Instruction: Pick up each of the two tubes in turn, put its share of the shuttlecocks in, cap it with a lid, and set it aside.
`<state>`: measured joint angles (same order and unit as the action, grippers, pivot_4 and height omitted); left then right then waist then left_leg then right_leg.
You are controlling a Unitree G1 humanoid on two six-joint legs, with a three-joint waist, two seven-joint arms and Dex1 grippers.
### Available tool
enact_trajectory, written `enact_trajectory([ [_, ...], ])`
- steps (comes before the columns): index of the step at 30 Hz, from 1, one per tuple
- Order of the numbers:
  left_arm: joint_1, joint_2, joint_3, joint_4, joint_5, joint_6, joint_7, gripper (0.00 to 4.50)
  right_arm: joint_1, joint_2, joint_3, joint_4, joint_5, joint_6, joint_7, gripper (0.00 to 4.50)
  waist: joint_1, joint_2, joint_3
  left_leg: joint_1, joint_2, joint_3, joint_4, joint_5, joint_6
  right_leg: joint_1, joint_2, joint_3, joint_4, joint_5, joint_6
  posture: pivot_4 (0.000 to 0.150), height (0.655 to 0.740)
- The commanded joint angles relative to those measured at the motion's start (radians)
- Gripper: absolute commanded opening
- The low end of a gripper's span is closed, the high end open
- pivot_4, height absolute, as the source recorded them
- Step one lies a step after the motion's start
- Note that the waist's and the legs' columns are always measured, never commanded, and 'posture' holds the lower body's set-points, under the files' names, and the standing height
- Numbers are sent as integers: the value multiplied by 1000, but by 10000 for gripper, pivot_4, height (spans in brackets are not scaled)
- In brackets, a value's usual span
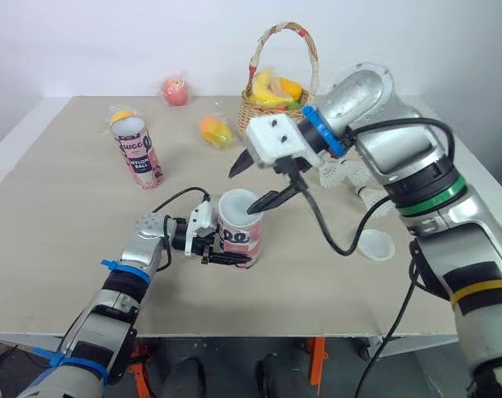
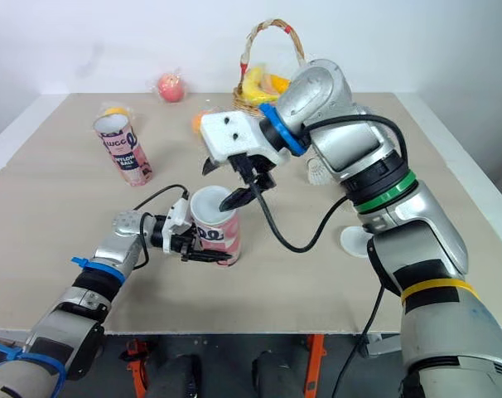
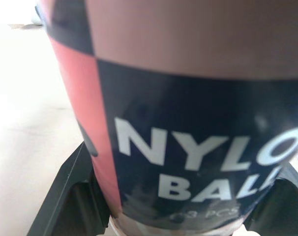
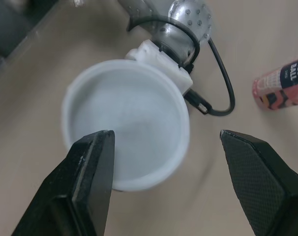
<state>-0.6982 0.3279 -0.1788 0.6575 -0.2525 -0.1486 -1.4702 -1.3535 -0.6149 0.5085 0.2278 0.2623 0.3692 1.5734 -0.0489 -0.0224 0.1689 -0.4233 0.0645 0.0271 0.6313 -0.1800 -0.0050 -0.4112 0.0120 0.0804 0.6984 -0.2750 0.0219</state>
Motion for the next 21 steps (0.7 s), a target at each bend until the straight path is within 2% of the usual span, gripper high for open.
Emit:
enact_trajectory([
  [1,18,26,3,39,32,15,14,28695,-5,-36,-20,-74,62,32,41,31982,0,0,0,0,0,0,0,0,0,0,0,0,0,0,0,1500,7393],
  [2,17,26,2,40,32,14,14,28695,7,-42,-14,-87,66,32,41,29965,0,0,0,0,0,0,-1,0,0,0,0,0,0,-1,1,1500,7393],
  [8,15,26,1,43,33,14,11,28695,29,-40,-9,-123,82,59,41,1392,0,0,0,0,0,0,-2,0,0,-1,0,0,0,-1,1,1500,7393],
  [14,14,28,0,44,34,14,11,28695,23,-15,-10,-110,57,56,41,571,0,0,0,0,0,0,-2,0,0,-1,0,0,0,-1,1,1500,7393],
  [21,17,28,-1,40,34,16,9,28695,-29,95,4,15,-52,34,-27,571,0,0,0,0,0,0,-2,0,0,-1,1,0,0,0,1,1500,7393],
])
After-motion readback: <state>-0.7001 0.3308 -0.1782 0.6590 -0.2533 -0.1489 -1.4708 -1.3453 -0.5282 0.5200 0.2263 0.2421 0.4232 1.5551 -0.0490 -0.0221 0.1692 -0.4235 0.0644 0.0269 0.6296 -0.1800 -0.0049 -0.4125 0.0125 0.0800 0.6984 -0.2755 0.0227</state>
